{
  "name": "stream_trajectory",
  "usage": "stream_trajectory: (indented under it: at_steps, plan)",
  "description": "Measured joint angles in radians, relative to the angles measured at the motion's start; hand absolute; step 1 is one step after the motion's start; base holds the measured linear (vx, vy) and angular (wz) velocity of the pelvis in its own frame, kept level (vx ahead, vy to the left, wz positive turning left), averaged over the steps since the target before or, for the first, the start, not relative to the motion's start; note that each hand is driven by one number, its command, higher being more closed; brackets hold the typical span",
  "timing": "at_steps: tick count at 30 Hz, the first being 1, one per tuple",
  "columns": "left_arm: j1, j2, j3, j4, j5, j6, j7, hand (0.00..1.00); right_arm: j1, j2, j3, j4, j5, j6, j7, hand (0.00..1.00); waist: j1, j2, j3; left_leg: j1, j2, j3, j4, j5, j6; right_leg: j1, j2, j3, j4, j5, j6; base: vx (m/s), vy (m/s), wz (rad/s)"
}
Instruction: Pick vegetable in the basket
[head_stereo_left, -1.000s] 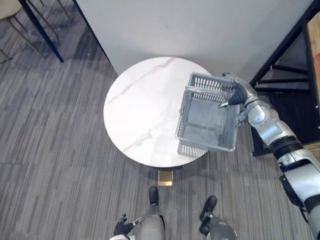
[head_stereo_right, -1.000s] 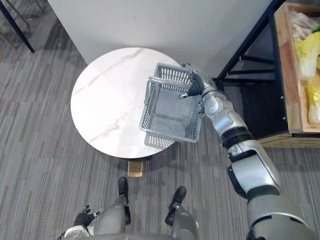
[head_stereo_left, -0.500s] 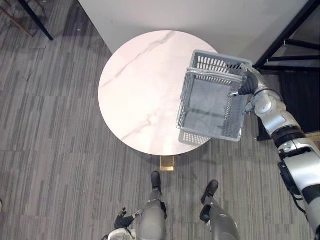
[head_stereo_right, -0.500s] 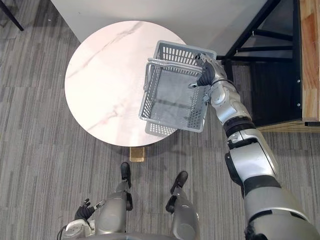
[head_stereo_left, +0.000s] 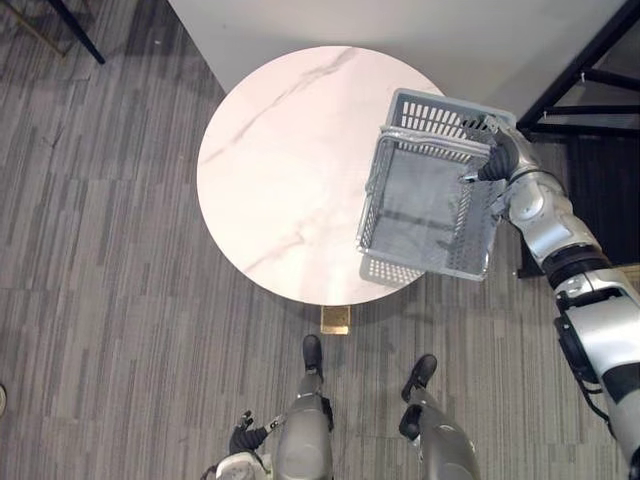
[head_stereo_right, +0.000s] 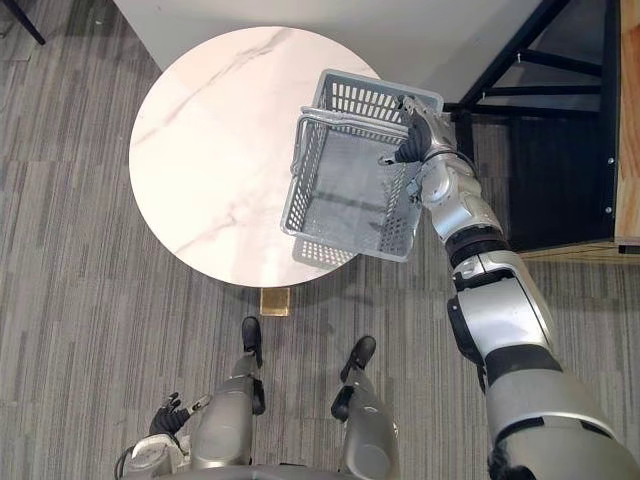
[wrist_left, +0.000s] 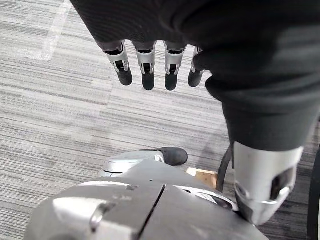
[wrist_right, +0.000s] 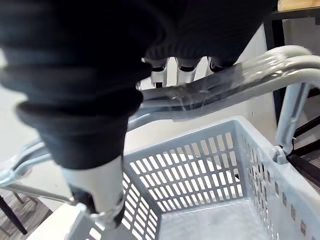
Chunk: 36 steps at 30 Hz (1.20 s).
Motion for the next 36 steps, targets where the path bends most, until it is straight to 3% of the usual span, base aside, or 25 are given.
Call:
stream_trajectory:
  at_steps: [4, 13, 28, 33, 36]
  plan:
    - [-0.007, 0.002, -0.011, 0.000, 0.000, 0.000, 0.000, 0.00, -0.011, 0.000, 0.014, 0.012, -0.018, -0.001, 0.004, 1.00, 0.016, 0.000, 0.000, -0.002, 0.001, -0.002, 0.000, 0.001, 0.001, -0.002, 0.000, 0.000, 0.002, 0.000, 0.000, 0.00, 0.000, 0.00]
    - [-0.023, 0.011, -0.013, 0.001, 0.001, 0.001, -0.001, 0.00, -0.057, -0.002, 0.113, 0.036, -0.140, -0.007, 0.042, 1.00, 0.018, -0.005, 0.004, -0.022, -0.001, -0.016, 0.000, 0.006, 0.004, -0.015, 0.000, 0.001, 0.005, 0.000, 0.000, 0.02, 0.003, 0.02]
    - [-0.023, 0.015, -0.029, -0.002, 0.003, 0.009, -0.002, 0.00, 0.005, -0.004, 0.143, 0.018, -0.159, -0.048, 0.055, 1.00, 0.020, -0.012, 0.003, 0.005, -0.003, -0.022, 0.000, 0.006, 0.000, 0.008, -0.003, 0.006, 0.012, 0.000, 0.000, 0.01, 0.004, 0.01]
    - [-0.023, 0.029, -0.019, -0.006, 0.013, 0.028, -0.003, 0.00, 0.124, -0.019, 0.210, -0.178, -0.157, -0.042, 0.098, 1.00, 0.017, -0.043, -0.004, 0.046, -0.001, 0.004, 0.000, 0.001, -0.006, 0.026, -0.002, 0.037, 0.013, 0.000, 0.001, 0.03, 0.002, -0.15]
    - [-0.021, 0.030, 0.011, -0.007, 0.025, 0.037, -0.008, 0.00, 0.230, -0.066, 0.288, -0.366, -0.156, -0.066, 0.148, 1.00, 0.011, -0.064, -0.018, 0.075, 0.003, 0.020, 0.000, -0.001, -0.006, 0.042, 0.003, 0.057, 0.011, 0.000, 0.001, 0.04, -0.010, -0.19]
